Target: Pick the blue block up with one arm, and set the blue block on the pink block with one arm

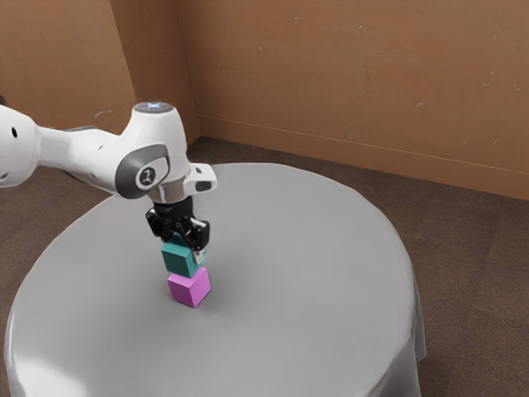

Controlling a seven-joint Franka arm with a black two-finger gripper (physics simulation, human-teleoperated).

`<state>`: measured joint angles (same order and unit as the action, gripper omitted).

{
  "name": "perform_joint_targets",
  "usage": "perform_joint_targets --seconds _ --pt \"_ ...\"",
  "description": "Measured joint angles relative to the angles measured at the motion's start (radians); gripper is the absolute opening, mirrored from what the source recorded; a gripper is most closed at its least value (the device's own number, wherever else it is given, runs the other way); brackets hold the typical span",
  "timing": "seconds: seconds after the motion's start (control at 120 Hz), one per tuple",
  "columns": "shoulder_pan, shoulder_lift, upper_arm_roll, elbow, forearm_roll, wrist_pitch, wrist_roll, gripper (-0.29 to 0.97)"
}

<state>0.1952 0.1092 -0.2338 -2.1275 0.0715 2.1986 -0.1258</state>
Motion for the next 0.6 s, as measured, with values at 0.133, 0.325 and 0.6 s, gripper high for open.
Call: perform_joint_targets --seconds 0.133,0.325,0.6 --pt "0.002 -0.024 -0.002 -0.038 -0.011 0.021 -0.013 0.33" --pt "0.004 -0.022 -0.001 -0.041 -0.019 0.03 -0.014 0.44" --pt "-0.008 -0.024 0.029 0.092 -0.029 -0.032 0.006 0.61"
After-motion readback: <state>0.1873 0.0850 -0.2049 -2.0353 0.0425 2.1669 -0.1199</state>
